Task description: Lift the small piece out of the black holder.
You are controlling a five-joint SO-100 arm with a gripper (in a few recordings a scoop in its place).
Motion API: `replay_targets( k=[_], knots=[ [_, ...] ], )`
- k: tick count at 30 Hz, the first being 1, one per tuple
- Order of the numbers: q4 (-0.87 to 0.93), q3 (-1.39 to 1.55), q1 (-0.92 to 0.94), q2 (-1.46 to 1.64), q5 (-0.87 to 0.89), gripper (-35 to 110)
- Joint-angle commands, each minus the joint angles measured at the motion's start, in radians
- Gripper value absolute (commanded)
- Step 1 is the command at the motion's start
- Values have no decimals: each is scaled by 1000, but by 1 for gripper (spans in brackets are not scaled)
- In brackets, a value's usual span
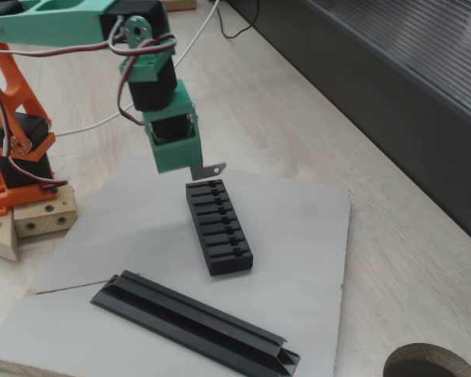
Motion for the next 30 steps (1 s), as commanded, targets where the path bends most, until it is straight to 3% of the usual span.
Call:
replay_targets(
  k=[1, 30],
  knots=[
    [3, -12, 66, 115, 2, 6],
    [-9, -14, 147, 512, 0, 6]
  ],
)
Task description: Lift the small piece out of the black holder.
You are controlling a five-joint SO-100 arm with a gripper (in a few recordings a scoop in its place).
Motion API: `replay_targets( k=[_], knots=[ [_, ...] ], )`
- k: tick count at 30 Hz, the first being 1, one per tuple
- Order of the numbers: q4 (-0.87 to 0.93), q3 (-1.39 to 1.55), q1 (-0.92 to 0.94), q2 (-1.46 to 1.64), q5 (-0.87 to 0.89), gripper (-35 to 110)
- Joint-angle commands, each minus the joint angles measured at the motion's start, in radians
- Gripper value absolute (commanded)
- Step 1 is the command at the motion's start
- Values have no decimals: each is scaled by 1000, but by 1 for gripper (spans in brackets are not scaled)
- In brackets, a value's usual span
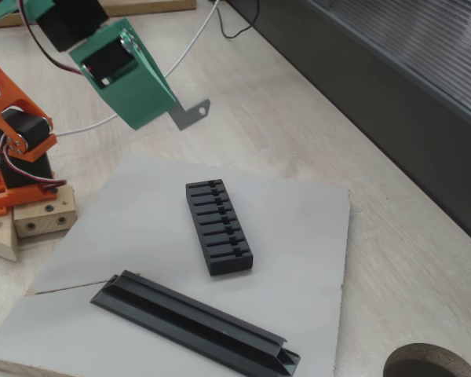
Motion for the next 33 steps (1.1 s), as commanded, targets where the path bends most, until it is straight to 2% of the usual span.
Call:
replay_targets(
  k=[1, 9, 33],
  knots=[
    [-5, -14, -6, 92, 0, 6],
    [-3, -12, -6, 192, 0, 6],
    [-3, -12, -6, 193, 0, 6]
  ],
)
